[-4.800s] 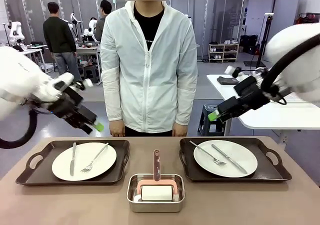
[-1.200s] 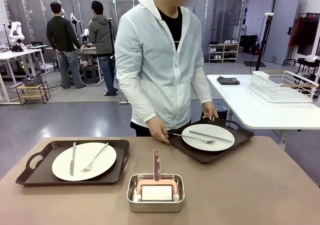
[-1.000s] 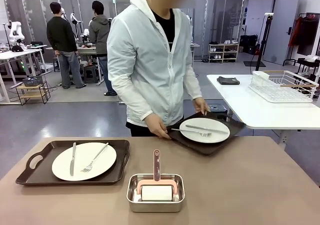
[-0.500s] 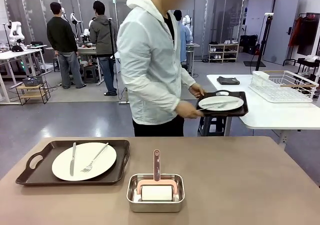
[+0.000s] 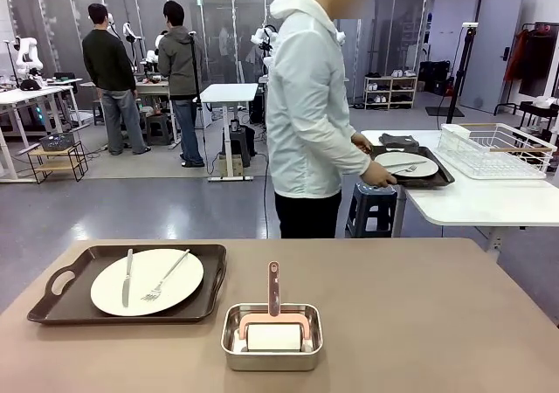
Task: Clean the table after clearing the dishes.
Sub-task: When the left (or right) Handle tray is removed, use the left hand (or right hand) to clean the left (or right) side of the table with the Lint Roller.
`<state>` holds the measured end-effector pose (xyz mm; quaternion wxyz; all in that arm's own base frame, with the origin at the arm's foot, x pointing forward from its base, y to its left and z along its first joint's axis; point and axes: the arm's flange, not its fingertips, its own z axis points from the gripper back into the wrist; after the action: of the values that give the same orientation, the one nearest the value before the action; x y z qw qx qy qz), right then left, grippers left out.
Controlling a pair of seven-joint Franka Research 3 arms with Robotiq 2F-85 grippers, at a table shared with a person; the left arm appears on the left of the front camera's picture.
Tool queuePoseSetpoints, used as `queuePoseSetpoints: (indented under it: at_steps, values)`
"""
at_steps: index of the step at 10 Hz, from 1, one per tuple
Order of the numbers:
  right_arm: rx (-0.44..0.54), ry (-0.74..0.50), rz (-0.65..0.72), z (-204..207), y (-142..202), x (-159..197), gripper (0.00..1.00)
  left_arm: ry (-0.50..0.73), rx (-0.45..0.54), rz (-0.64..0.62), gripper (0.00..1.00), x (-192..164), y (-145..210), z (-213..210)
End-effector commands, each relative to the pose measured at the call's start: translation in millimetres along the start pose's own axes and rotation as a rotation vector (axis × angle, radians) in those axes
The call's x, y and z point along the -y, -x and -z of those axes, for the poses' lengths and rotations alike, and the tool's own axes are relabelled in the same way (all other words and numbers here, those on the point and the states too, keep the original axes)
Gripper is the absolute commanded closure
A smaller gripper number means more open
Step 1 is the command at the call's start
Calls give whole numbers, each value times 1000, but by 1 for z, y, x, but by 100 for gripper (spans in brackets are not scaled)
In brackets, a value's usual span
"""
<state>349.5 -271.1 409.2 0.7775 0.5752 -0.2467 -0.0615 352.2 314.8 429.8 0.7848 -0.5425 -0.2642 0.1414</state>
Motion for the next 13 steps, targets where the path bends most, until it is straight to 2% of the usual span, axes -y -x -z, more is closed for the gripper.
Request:
queuePoseSetpoints:
  at_steps: [1,4,7,10,13]
  values:
    - [-163,69,-214,62,-24,-55,0,14,5,2,0,1,1,-2]
    - [-422,182,-436,176,-40,-131,0,14,5,2,0,1,1,-2]
    - [-637,274,-625,288,-25,-180,0,14,5,2,0,1,1,-2]
    - [-852,394,-806,396,-7,-198,0,14,5,2,0,1,1,-2]
    - [-1002,380,-912,451,5,-196,0,14,5,2,0,1,1,-2]
